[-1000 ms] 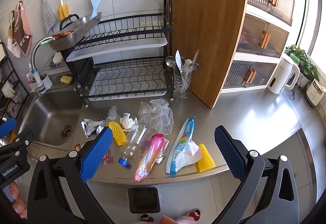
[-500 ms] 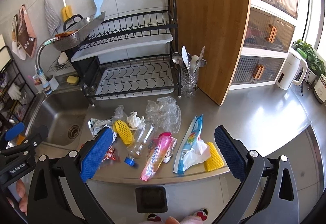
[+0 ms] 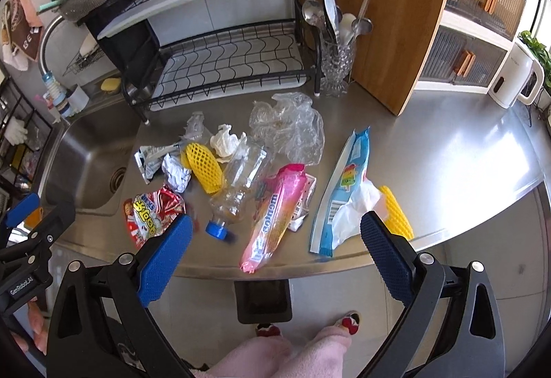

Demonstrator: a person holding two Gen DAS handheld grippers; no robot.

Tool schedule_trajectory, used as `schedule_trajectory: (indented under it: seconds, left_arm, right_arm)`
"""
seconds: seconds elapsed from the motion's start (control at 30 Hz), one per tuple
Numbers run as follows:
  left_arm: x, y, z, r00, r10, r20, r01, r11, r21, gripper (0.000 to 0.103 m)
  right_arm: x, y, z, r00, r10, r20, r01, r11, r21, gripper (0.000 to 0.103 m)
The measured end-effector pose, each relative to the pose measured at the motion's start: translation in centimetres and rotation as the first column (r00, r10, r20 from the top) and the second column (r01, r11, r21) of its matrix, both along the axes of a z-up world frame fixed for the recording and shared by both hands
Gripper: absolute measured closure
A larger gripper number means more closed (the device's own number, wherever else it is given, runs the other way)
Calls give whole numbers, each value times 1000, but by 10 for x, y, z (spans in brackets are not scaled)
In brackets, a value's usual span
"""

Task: Collect trash
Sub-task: 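Grasp the red snack bag with the left tool while the right tool grasps the pink wrapper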

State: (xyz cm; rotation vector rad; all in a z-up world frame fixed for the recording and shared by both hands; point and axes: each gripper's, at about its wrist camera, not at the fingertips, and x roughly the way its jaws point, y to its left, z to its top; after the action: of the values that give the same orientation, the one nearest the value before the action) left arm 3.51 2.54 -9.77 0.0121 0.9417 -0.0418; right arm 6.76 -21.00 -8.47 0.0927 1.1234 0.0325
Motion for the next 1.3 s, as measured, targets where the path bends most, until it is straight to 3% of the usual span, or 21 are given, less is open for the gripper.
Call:
schedule_trajectory:
  seconds: [0.27,0.7,1.1,1.3]
  left_arm:
    - [20,10,-53,995,-74,-65,77,996,41,18]
    - [37,1,-117,974,-150,-169,166,983,80,17]
    - [54,-3,-164,956,-159,-246,186,978,90,18]
    - [65,6,-179,948,-141,-285,159,986,41,34]
  right_arm:
    - [3,6,-60,989,-27,-145,38,997,71,24]
    - [15,3,-128,962,-82,-262,113,988,107,46]
    - [33,10,-149,953,-74,-293,113,987,118,53]
    - [42,14,-154,950,-79,-303,135,977,166,52]
